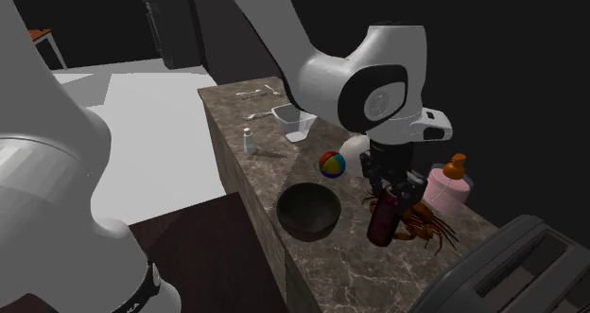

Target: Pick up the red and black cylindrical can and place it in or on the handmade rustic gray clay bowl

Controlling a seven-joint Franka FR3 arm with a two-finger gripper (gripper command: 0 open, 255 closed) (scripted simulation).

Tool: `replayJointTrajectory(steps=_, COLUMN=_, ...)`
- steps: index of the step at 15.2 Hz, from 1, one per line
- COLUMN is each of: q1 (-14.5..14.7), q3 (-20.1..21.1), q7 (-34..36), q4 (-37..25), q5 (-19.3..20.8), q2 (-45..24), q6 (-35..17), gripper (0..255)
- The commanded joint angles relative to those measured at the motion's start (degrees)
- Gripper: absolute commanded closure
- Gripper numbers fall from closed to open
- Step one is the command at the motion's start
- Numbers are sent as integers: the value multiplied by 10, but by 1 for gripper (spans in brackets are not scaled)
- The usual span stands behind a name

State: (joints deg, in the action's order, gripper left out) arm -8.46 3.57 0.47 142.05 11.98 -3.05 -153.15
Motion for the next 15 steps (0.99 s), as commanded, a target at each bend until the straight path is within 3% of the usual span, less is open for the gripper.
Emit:
replayJointTrajectory(steps=1, q1=0, q3=1, q7=-8, q4=-3, q5=-8, q2=14, q6=16, gripper=255)
replayJointTrajectory(steps=8, q1=1, q3=3, q7=-25, q4=-13, q5=-27, q2=53, q6=65, gripper=255)
replayJointTrajectory(steps=15, q1=48, q3=57, q7=62, q4=49, q5=-40, q2=144, q6=102, gripper=255)
